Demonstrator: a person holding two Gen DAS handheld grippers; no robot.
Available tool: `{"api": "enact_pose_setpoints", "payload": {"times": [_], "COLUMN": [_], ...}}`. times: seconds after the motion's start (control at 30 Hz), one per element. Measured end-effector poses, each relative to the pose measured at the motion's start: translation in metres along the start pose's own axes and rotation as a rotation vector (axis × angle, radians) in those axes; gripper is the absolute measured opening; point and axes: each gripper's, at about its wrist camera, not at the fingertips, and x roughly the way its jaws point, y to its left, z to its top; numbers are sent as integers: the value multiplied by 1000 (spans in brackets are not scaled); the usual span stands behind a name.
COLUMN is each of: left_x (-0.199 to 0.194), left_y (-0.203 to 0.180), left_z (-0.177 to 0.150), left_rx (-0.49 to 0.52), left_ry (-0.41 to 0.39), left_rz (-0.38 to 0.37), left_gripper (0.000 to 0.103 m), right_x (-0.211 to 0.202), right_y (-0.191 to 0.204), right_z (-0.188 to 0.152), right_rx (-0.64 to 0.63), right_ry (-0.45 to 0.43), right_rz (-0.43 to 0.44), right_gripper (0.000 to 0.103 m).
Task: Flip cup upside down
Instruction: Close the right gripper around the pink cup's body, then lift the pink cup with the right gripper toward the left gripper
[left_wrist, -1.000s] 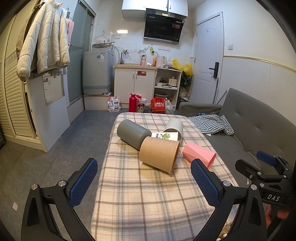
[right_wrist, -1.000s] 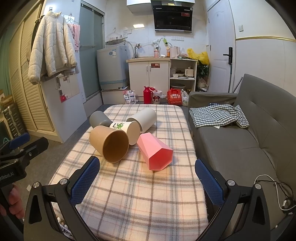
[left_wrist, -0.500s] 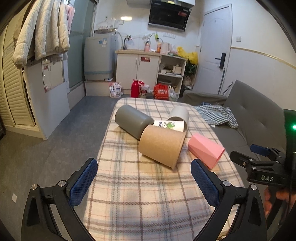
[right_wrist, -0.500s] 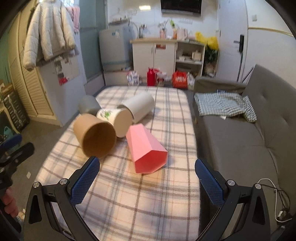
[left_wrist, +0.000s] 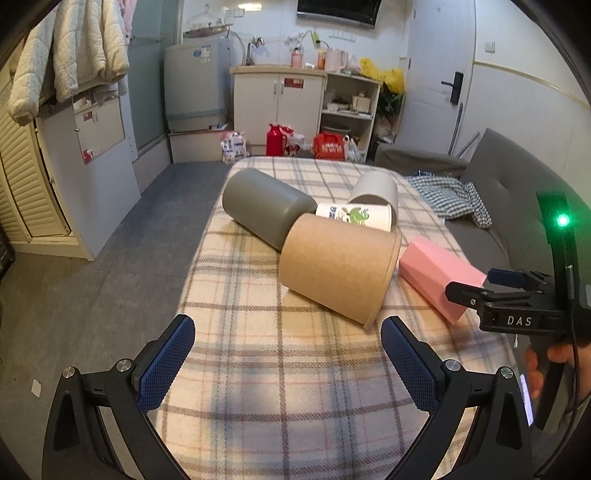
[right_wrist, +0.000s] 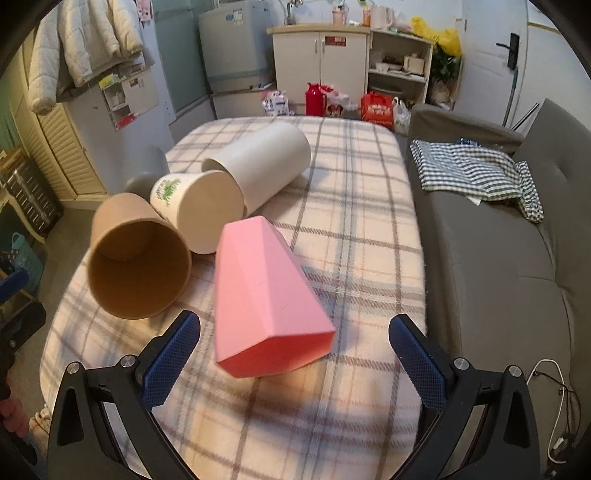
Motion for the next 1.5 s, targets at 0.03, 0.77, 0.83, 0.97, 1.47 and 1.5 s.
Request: {"api": "enact_pose_setpoints", "payload": {"times": [0.03,0.77,0.83,0.97,1.47,1.5], "left_x": [3,-37,-44,-57,-61,-61], "left_y": [-1,-3,-2,-4,-18,-21], "left_z": [0,-1,-1,-5,-9,-9], "left_rx": [4,39,31,34,62,72], "left_ry": [7,-64,-75,-95,-66,-62], "left_rz": [0,-16,-19,-25,-3,0], "left_gripper": [103,103,103,103,103,103], "right_x": [4,-44,-51,-63,-68,-68], "right_y": [-1,46,54,75,85,83], "right_z": [0,-61,-70,-81,-92,-92], "right_rx": [1,143,158,124,79,85], "right_ry": [11,122,137,137,131,128], "right_rz": [9,19,28,33,66,74], "right_gripper": [100,68,68,68,68,68]}}
